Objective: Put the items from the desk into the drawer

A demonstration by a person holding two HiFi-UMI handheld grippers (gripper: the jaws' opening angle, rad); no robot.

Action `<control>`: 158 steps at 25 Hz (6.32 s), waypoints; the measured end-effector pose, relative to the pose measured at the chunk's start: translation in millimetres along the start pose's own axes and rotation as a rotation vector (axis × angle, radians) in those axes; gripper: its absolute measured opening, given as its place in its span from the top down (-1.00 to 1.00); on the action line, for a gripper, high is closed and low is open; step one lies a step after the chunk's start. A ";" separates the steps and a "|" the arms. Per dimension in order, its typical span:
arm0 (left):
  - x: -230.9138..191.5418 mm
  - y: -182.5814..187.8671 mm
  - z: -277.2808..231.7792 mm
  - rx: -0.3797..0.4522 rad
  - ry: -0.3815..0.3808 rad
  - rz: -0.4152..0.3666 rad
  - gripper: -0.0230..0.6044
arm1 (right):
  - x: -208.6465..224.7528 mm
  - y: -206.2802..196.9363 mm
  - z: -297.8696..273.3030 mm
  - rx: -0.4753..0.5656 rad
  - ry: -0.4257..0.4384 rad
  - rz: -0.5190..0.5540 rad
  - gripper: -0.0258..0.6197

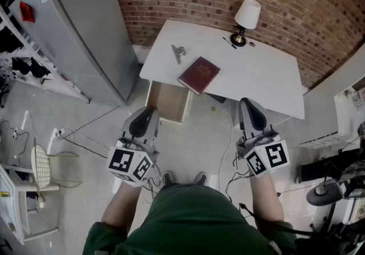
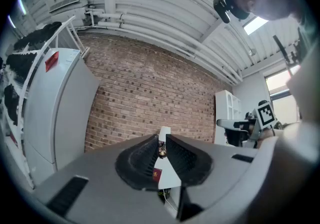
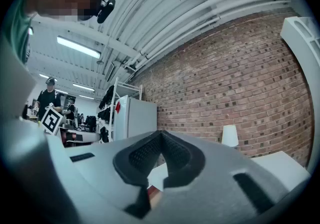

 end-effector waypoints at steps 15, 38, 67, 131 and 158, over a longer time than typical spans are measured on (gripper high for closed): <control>-66.4 24.6 -8.9 0.051 -0.012 0.005 0.79 | -7.8 -9.9 -28.1 0.006 -0.126 -0.066 0.91; -132.1 1.7 -48.6 -0.022 0.029 -0.005 0.79 | 49.5 -95.2 -72.3 -0.001 -0.233 -0.402 0.91; -81.9 -74.7 -228.7 -0.197 0.209 0.075 0.79 | 233.5 -272.5 -150.0 -0.217 -0.027 -0.838 0.91; -271.8 -117.6 -106.9 -0.223 0.437 0.259 0.79 | 170.1 -323.1 -323.3 -0.913 0.323 -0.464 0.89; -386.5 -130.1 -36.4 -0.266 0.549 0.267 0.79 | -37.6 -409.8 -352.4 -1.336 0.779 0.182 0.89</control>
Point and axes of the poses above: the fingertips, and each gripper's own axes: z backward along the fingers, x to its right, y out of its top, the point moved 2 cm from there along z, backward along the fingers, and after that the axes turned 13 degrees about y, right-handed, at the moved point
